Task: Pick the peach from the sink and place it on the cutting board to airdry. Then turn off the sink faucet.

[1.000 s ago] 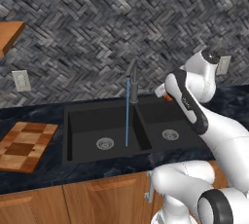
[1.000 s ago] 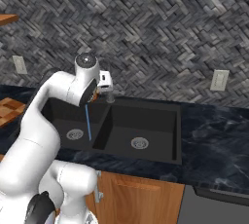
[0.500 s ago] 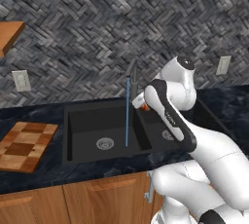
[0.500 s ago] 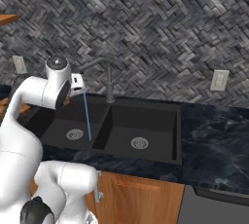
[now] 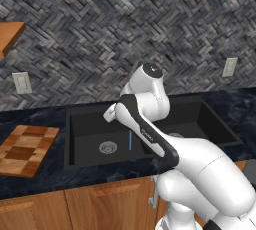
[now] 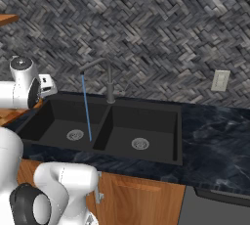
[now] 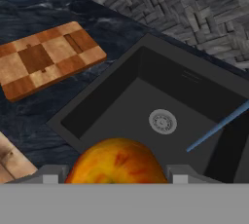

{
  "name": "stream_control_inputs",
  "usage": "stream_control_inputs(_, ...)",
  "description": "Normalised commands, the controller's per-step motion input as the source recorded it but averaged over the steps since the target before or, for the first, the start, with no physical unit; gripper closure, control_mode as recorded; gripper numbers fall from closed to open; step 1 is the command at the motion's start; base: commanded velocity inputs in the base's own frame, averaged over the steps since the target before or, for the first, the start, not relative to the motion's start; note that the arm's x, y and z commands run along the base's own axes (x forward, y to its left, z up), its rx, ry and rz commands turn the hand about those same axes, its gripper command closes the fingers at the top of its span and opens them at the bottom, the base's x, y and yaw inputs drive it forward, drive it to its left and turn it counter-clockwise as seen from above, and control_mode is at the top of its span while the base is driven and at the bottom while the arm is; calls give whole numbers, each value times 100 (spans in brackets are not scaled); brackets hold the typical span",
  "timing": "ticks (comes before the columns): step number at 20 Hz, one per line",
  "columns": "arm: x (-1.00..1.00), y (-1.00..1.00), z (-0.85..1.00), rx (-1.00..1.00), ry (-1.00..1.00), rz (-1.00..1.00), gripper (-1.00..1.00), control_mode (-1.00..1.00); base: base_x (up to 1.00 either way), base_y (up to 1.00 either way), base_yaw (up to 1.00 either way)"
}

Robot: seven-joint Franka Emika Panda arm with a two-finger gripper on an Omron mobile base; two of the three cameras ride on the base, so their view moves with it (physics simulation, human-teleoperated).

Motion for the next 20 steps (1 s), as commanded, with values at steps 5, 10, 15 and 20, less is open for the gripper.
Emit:
stream_control_inputs(5,-22,84,-19,-1,-4,2,100,-100,0,0,0)
stream_control_inputs(10,1,68,8,3,0,2,100,-100,0,0,0)
stream_control_inputs(15,6,74,5,2,0,3,100,-100,0,0,0)
stream_control_inputs(20,0,72,-1,0,0,3,100,-100,0,0,0)
